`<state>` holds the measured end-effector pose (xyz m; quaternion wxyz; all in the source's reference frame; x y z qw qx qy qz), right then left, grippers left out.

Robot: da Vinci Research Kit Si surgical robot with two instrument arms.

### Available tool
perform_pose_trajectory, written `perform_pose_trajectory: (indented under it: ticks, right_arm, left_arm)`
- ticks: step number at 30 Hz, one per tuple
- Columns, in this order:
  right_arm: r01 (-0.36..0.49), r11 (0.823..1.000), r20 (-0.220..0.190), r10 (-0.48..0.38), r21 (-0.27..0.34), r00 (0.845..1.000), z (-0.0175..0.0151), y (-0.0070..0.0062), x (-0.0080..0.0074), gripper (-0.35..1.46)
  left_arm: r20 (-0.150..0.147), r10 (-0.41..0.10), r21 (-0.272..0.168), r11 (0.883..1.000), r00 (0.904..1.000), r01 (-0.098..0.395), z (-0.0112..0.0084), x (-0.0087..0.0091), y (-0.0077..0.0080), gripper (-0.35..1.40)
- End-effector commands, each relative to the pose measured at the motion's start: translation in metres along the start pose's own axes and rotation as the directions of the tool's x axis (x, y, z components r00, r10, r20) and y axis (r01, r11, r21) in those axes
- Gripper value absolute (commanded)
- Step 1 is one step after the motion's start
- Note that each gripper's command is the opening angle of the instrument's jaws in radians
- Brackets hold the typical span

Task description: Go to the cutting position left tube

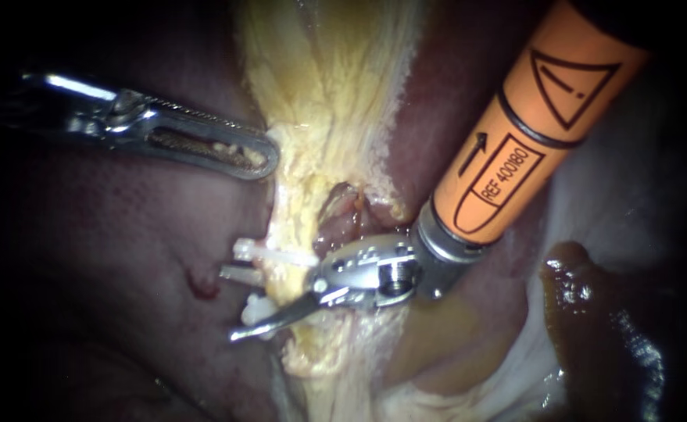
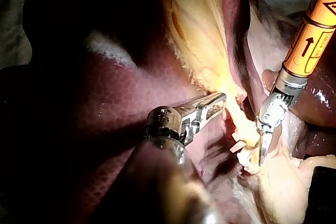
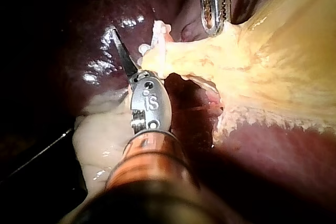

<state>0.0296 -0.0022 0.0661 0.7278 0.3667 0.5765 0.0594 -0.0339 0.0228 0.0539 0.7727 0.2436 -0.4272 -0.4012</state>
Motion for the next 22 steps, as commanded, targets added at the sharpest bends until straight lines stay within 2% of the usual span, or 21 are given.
perform_pose_trajectory:
  ticks: [1,22]
  right_arm:
    - [0.000,1.000,-0.002,0.000,0.001,1.000,-0.0001,-0.0001,0.0001,1.42]
    - [-0.005,1.000,-0.011,0.006,0.006,1.000,-0.0003,0.0000,0.0002,1.42]
  left_arm:
    - [0.000,0.000,0.000,1.000,1.0000,0.000,0.0000,0.0000,0.0000,-0.35]
    - [0.000,0.000,0.000,1.000,1.0000,0.000,0.0000,0.0000,0.0000,-0.35]
